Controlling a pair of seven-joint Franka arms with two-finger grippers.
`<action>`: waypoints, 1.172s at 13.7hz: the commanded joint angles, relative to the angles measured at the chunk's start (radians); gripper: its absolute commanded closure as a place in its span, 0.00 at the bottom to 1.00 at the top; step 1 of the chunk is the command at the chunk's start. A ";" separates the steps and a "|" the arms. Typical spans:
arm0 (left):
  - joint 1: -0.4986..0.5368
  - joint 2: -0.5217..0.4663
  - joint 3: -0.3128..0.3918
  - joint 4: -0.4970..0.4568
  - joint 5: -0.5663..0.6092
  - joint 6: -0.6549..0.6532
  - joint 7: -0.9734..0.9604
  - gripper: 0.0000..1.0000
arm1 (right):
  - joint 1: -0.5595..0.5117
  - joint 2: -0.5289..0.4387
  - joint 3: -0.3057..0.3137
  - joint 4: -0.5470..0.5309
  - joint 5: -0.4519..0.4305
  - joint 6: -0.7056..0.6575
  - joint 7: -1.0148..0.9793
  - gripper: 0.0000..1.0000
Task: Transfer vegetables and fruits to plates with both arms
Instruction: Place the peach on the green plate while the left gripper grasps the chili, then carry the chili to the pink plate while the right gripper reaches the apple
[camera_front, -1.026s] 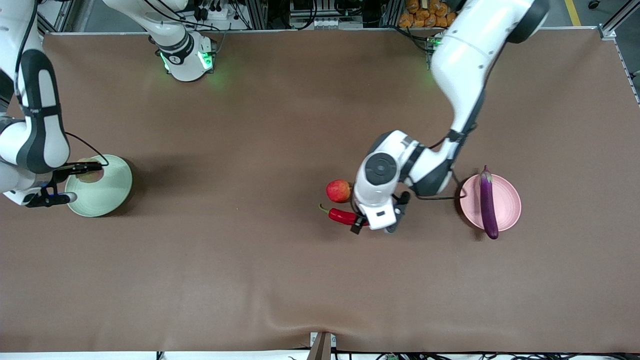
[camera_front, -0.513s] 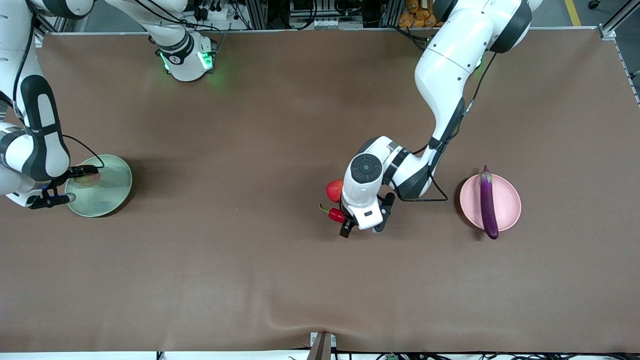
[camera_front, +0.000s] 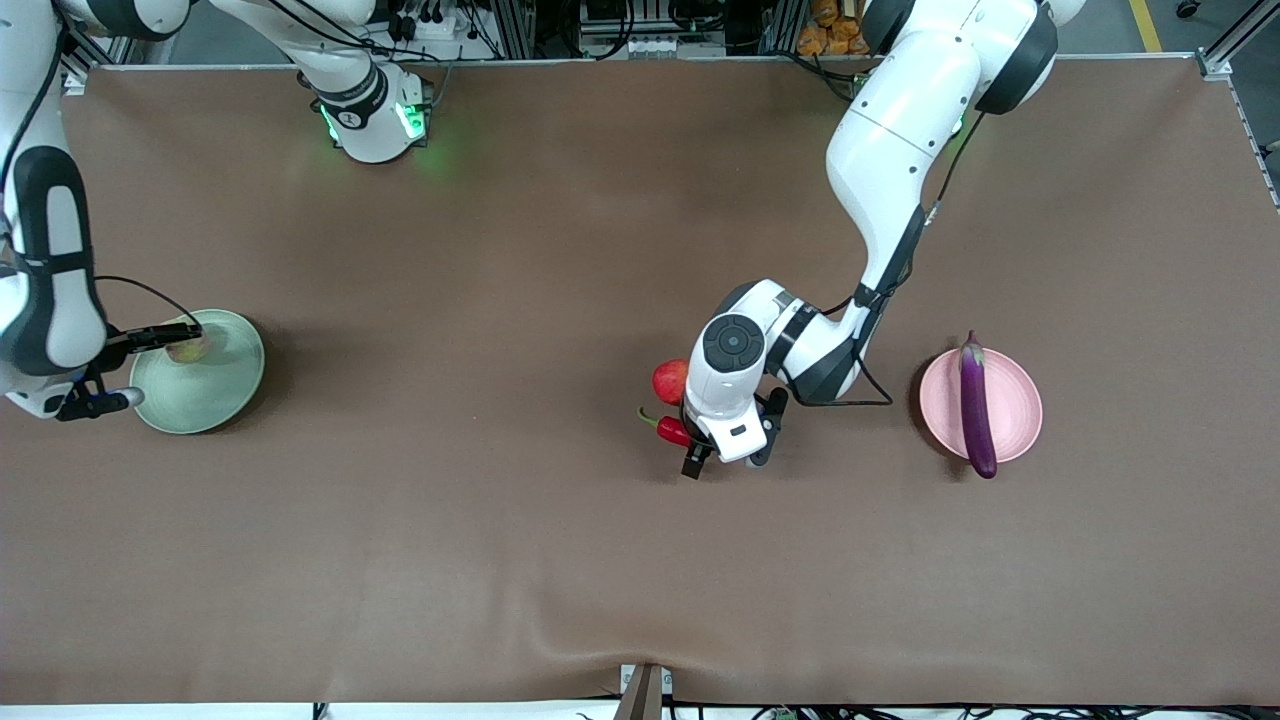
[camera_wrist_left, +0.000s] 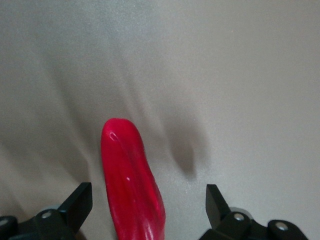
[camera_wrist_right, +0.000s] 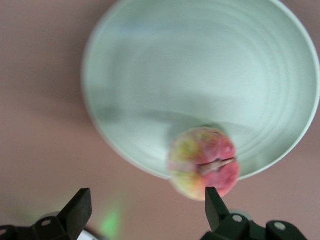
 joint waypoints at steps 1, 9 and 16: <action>0.000 0.013 0.004 0.026 -0.013 0.013 -0.059 0.00 | 0.052 -0.023 0.001 0.081 0.029 -0.152 0.112 0.00; -0.009 0.013 0.007 0.022 -0.004 0.047 -0.228 0.00 | 0.214 -0.093 0.007 0.092 0.228 -0.341 0.589 0.00; -0.008 -0.037 0.042 0.025 -0.001 0.038 -0.215 1.00 | 0.277 -0.096 0.009 0.128 0.380 -0.391 0.841 0.00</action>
